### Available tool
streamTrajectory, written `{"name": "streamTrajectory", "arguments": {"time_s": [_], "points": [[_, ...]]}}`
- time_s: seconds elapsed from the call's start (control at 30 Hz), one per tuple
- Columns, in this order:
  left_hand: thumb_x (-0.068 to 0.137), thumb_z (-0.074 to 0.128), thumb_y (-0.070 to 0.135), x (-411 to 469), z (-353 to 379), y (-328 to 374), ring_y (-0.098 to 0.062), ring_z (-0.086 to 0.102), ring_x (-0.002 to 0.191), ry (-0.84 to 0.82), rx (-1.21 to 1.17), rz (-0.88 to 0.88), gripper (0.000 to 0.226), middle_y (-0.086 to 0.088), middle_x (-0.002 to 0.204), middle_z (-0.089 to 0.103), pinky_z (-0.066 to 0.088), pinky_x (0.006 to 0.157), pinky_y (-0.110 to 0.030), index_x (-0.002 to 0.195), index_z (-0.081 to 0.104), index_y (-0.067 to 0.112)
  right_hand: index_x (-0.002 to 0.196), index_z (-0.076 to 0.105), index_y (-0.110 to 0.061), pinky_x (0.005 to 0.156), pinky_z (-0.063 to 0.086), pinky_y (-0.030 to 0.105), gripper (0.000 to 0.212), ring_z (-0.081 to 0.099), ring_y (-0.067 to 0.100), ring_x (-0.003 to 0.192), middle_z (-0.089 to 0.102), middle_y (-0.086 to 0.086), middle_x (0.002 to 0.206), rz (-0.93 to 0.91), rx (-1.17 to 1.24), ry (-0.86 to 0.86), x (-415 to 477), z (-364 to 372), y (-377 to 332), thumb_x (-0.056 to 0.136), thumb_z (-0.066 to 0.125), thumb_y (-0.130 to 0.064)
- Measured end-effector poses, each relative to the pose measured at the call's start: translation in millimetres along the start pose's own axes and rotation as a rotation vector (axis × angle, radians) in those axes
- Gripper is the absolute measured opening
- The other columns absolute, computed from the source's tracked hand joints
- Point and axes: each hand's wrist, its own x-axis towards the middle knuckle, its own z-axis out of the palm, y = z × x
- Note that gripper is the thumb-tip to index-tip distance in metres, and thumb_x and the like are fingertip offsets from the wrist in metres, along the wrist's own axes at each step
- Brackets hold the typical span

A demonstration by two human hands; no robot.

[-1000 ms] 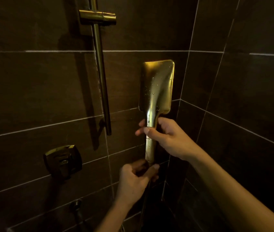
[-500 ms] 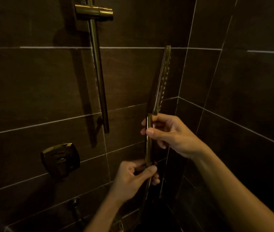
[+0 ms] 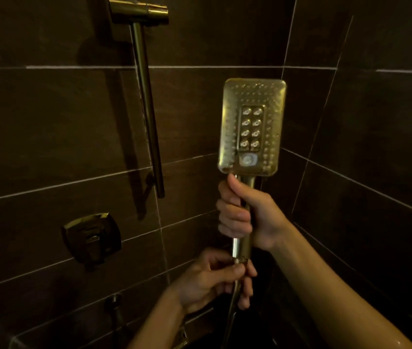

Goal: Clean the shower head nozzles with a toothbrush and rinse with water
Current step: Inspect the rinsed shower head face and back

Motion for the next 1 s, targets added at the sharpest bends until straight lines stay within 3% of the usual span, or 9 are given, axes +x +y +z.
{"name": "streamTrajectory", "arguments": {"time_s": [0.1, 0.23, 0.4, 0.47, 0.57, 0.63, 0.73, 0.87, 1.0], "points": [[0.085, 0.072, 0.029, 5.2, -2.3, -6.4, -0.016, 0.066, 0.063, -0.175, -0.138, -0.114, 0.023, -0.006, 0.075, 0.066, 0.051, 0.062, -0.026, 0.092, 0.066, 0.007, 0.066, 0.045, -0.013, 0.037, 0.023, 0.022, 0.037, 0.025, 0.007, 0.030, 0.026, -0.006, 0.044, 0.043, 0.112, -0.124, 5.5, -2.8, 14.0, 0.099, 0.056, -0.027], [0.085, 0.069, 0.031, 16.2, 6.8, -17.4, -0.002, 0.044, 0.039, -0.269, -0.096, -0.222, 0.033, 0.007, 0.047, 0.047, 0.023, 0.042, -0.018, 0.059, 0.055, 0.016, 0.063, 0.043, -0.014, 0.037, 0.023, 0.021, 0.037, 0.018, 0.007, 0.030, 0.028, -0.006, 0.043, 0.124, 0.099, -0.165, 7.8, -3.4, 28.3, 0.096, 0.059, -0.023], [0.091, 0.057, 0.022, 17.3, 13.2, -22.7, -0.005, 0.027, 0.031, 0.371, -0.019, -0.337, 0.041, 0.008, 0.039, 0.033, 0.018, 0.040, -0.018, 0.051, 0.049, 0.021, 0.061, 0.039, -0.017, 0.035, 0.020, 0.022, 0.040, 0.029, 0.006, 0.029, 0.033, -0.008, 0.042, 0.051, -0.124, 0.229, 14.0, -7.2, 32.5, 0.094, 0.059, -0.028], [0.087, 0.059, 0.021, 20.8, 11.6, -28.3, -0.007, 0.038, 0.037, 0.582, 0.055, -0.341, 0.009, 0.005, 0.048, 0.044, 0.028, 0.038, -0.020, 0.084, 0.064, 0.014, 0.059, 0.040, -0.018, 0.036, 0.021, 0.020, 0.042, 0.028, 0.007, 0.029, 0.031, -0.006, 0.043, -0.005, -0.219, 0.402, 20.7, -6.9, 40.2, 0.096, 0.058, -0.026], [0.085, 0.058, 0.021, 21.2, 1.6, -35.5, -0.018, 0.066, 0.076, 0.716, 0.122, -0.328, 0.035, -0.001, 0.090, 0.066, 0.055, 0.068, -0.036, 0.118, 0.050, 0.023, 0.058, 0.045, -0.018, 0.038, 0.025, 0.023, 0.041, 0.029, 0.010, 0.032, 0.033, -0.003, 0.046, -0.085, -0.347, 0.607, 30.9, -4.5, 55.4, 0.097, 0.059, -0.023], [0.094, 0.053, 0.014, 20.4, -10.3, -37.1, -0.015, 0.062, 0.085, 0.699, 0.206, -0.293, 0.019, 0.000, 0.097, 0.062, 0.052, 0.076, -0.034, 0.105, 0.047, 0.028, 0.061, 0.048, -0.019, 0.041, 0.024, 0.026, 0.039, 0.030, 0.011, 0.035, 0.035, -0.004, 0.047, -0.110, -0.374, 0.726, 38.8, -5.4, 64.3, 0.097, 0.061, -0.025], [0.097, 0.051, 0.014, 11.2, -27.2, -29.6, -0.011, 0.054, 0.065, 0.553, 0.223, -0.394, 0.013, 0.001, 0.077, 0.060, 0.042, 0.063, -0.027, 0.096, 0.057, 0.026, 0.074, 0.052, -0.019, 0.042, 0.031, 0.026, 0.027, 0.036, 0.010, 0.041, 0.040, -0.006, 0.052, -0.080, -0.349, 0.775, 46.4, -14.3, 74.7, 0.097, 0.062, -0.029], [0.094, 0.051, 0.020, -5.2, -76.8, -36.7, -0.001, 0.033, 0.032, 0.081, -0.080, -0.468, 0.046, 0.012, 0.038, 0.038, 0.023, 0.044, -0.017, 0.049, 0.049, 0.024, 0.099, 0.059, -0.014, 0.062, 0.050, 0.029, 0.024, 0.058, 0.016, 0.063, 0.059, 0.002, 0.073, 0.042, -0.279, 0.449, 50.7, -34.0, 95.1, 0.091, 0.066, -0.036], [0.095, 0.057, 0.020, -12.6, -112.3, -47.9, -0.002, 0.051, 0.043, 0.049, -0.153, -0.551, 0.028, 0.009, 0.051, 0.055, 0.040, 0.050, -0.016, 0.069, 0.066, 0.021, 0.115, 0.058, -0.001, 0.070, 0.056, 0.029, 0.032, 0.064, 0.019, 0.074, 0.062, 0.005, 0.082, 0.066, -0.266, 0.494, 63.8, -46.7, 121.3, 0.097, 0.060, -0.028]]}}
